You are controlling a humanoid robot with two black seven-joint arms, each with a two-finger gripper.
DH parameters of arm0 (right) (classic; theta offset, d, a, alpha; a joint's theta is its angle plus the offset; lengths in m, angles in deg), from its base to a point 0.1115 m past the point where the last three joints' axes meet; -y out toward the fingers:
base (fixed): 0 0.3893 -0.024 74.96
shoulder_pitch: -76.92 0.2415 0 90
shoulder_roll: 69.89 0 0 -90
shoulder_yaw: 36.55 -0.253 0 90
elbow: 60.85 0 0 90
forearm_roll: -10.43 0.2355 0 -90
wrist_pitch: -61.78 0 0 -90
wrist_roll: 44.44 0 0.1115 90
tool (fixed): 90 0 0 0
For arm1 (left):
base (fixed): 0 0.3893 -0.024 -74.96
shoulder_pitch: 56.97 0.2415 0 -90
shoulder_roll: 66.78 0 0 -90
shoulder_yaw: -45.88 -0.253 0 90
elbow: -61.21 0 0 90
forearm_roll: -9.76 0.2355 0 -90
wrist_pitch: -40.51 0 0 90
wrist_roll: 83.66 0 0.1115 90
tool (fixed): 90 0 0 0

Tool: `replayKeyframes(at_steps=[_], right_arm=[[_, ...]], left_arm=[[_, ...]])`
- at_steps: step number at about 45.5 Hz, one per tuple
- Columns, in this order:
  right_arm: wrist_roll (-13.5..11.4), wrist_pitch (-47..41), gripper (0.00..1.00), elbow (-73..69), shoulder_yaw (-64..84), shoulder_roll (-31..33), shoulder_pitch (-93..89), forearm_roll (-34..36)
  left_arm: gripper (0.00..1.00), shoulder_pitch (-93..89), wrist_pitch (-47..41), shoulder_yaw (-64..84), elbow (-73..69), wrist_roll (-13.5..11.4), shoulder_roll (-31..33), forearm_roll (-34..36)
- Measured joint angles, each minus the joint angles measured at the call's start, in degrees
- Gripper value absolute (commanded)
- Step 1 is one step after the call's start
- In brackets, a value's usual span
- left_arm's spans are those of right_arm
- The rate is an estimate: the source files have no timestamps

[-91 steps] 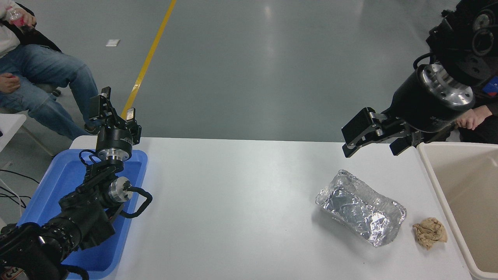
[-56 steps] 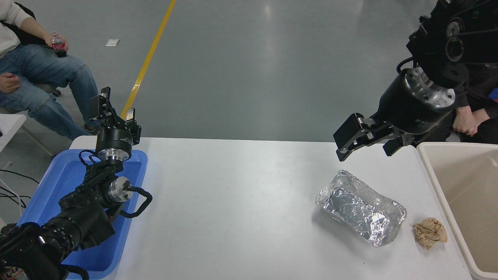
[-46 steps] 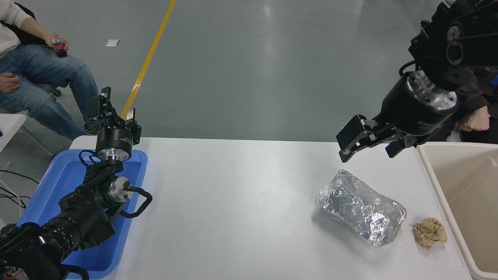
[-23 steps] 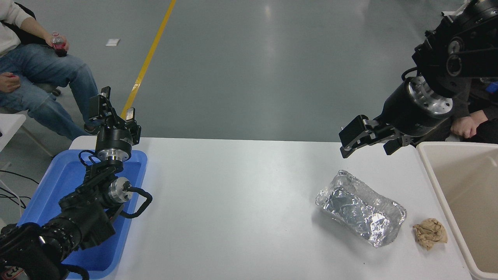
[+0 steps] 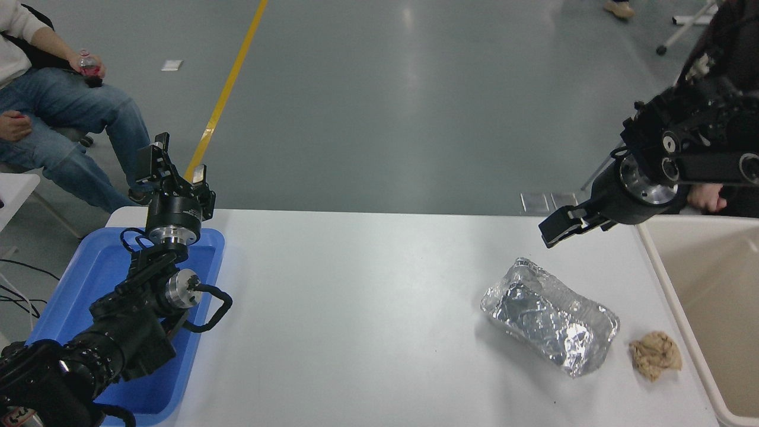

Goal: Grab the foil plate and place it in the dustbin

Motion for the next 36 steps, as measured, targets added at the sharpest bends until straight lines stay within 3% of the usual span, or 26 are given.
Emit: replayKeyframes(at_steps=[36], right_arm=[[-0.3,5.5,1.0,31.3,-9.9,-0.5,-33.7,-6.9]], left_arm=[[1.0,-0.1,0.0,0.0,0.0,0.0,0.0,0.0]])
